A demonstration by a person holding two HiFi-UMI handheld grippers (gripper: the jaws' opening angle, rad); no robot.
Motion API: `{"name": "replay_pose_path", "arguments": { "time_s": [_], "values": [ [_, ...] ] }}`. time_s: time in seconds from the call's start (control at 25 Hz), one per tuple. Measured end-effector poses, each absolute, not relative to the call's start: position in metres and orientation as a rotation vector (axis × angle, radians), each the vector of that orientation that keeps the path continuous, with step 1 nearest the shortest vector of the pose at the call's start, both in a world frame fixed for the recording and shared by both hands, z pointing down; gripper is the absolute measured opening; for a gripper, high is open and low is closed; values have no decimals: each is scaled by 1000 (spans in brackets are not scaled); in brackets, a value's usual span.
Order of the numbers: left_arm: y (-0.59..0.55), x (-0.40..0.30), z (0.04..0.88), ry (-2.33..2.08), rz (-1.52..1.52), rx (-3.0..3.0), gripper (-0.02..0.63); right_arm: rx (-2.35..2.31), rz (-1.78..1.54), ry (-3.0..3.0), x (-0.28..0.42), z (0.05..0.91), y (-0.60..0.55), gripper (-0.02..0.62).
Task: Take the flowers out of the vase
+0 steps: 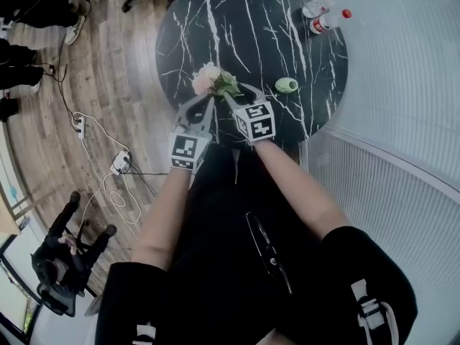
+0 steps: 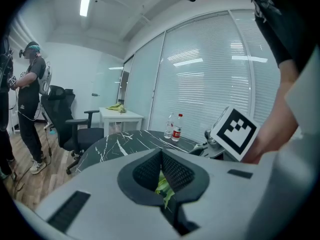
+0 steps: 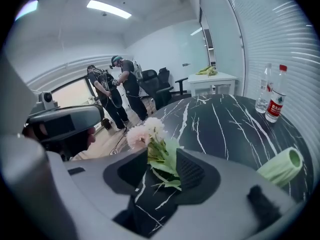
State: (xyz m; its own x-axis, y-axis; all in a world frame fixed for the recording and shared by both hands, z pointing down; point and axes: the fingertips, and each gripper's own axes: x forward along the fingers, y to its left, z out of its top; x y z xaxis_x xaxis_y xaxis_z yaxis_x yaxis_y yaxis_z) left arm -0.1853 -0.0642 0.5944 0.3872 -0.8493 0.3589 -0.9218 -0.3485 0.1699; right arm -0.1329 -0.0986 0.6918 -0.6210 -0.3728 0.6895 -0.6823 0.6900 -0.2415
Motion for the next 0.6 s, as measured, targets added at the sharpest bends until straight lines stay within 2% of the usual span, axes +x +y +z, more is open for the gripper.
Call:
{"name": "replay_pose_path", "arguments": {
  "time_s": [0.6],
  "values": [
    [-70,-138,525,-1487,269,2453,14,887,575,-2529,-70,568,-97,176]
  ]
}}
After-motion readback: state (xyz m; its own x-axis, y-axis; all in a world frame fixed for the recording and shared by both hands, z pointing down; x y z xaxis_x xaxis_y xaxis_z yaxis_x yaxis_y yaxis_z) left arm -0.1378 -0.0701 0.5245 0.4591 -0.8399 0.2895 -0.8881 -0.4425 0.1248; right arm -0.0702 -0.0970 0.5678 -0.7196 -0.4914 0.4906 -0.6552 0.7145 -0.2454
